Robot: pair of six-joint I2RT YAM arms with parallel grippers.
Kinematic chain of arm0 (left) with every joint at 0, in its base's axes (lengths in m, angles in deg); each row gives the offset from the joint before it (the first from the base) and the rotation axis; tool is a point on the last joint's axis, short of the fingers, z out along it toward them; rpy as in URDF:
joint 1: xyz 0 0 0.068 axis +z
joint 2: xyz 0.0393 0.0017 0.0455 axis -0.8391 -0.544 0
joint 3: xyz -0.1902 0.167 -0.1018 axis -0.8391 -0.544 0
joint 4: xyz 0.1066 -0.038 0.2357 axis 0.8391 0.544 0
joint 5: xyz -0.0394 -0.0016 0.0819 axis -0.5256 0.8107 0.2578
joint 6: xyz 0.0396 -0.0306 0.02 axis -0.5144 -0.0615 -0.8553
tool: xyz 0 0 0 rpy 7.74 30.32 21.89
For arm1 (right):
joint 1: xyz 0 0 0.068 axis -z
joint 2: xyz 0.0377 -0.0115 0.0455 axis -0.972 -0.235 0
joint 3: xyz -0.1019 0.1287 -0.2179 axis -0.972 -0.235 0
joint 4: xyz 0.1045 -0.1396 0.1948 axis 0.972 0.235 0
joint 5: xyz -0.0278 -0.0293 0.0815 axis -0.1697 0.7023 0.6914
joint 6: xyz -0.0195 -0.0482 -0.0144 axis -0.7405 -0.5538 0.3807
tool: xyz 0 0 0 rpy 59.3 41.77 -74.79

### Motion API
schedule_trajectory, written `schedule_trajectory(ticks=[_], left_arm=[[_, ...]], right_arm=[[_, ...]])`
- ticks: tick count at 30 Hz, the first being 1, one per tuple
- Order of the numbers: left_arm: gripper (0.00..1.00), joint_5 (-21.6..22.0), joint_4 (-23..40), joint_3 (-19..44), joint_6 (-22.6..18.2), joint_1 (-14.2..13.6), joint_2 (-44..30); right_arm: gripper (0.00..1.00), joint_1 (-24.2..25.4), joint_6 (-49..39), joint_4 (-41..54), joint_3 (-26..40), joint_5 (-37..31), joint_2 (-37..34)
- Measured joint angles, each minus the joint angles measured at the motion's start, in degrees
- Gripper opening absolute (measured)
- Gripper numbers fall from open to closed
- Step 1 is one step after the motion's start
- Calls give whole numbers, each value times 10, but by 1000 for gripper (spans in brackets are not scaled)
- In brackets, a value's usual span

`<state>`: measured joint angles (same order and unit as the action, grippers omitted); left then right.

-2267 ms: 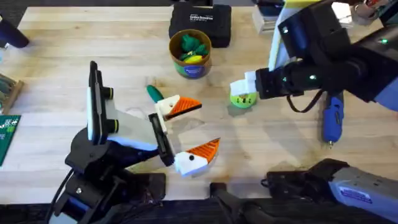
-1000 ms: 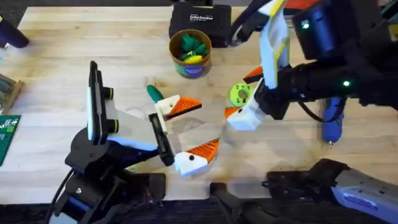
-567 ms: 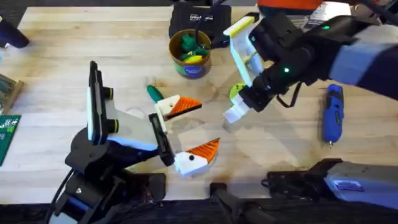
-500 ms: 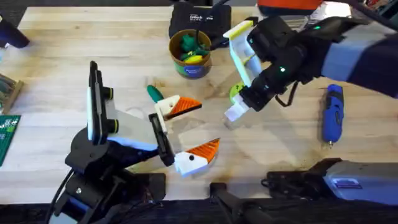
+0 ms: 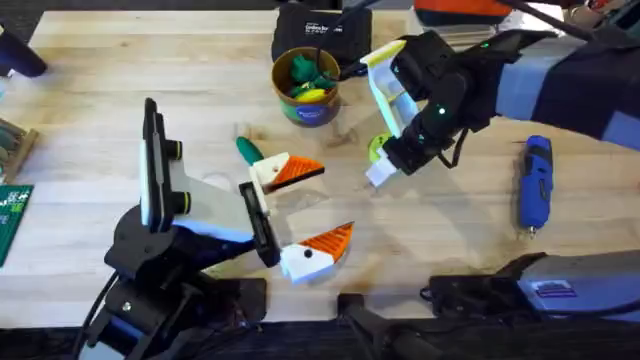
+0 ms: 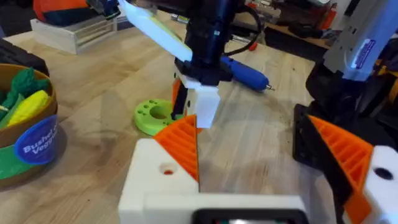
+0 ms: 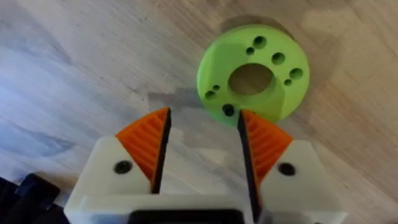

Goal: Pick up the gripper from the table and insert it into the empty holder that is missing its gripper. Then pick up a screw, insert it into the mounting hole, and use the screwdriver to tighten it. Finally, clean up the table by picking up the vegetable and placing it into the bucket.

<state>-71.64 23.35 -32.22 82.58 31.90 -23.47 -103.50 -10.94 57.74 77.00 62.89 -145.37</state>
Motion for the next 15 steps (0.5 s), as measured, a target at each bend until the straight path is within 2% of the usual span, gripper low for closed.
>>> schedule_trajectory(ticks=[10, 15], left_arm=[[985, 0, 0, 0, 0, 0, 0], [985, 0, 0, 0, 0, 0, 0]], right_arm=[[644, 0, 25, -25, 0, -25, -3], [543, 0, 29, -29, 1, -30, -3]])
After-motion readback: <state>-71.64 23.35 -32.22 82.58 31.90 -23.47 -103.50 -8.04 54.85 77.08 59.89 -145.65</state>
